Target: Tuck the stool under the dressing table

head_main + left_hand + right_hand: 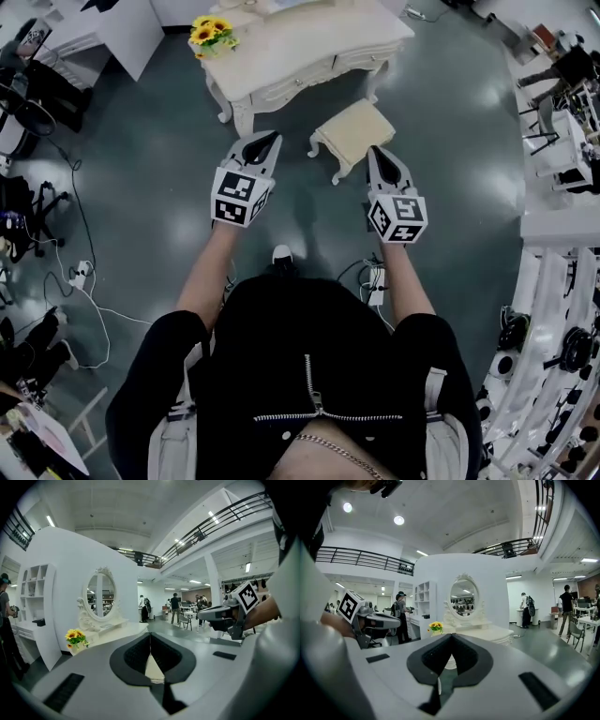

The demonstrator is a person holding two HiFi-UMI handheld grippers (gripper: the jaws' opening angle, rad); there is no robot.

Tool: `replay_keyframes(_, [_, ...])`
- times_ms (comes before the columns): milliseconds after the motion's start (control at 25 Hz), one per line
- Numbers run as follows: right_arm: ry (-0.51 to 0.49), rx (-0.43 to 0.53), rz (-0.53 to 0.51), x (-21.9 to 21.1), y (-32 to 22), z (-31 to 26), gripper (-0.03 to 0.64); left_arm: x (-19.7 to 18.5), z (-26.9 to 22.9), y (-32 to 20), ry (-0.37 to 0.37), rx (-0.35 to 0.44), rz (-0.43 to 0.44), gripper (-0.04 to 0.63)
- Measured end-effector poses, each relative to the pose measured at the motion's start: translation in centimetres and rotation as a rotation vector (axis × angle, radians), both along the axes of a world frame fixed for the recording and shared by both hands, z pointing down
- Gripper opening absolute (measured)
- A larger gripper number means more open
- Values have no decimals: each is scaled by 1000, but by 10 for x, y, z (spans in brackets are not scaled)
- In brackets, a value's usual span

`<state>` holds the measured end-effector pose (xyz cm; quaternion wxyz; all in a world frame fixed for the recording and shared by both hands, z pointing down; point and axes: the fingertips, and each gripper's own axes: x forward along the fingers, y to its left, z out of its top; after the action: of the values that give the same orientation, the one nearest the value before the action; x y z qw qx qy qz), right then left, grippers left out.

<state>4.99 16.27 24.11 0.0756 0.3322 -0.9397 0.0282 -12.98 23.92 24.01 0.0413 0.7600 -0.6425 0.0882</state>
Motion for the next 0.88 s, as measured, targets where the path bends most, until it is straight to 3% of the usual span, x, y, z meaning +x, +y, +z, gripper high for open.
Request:
replay_keyframes(280, [-1, -29, 50, -21, -48, 11, 6, -31, 9, -53, 11, -18, 26, 21])
replay_keyframes(880, [-7, -90, 130, -31, -179, 34, 6, -45, 25, -204, 20, -65, 97, 21])
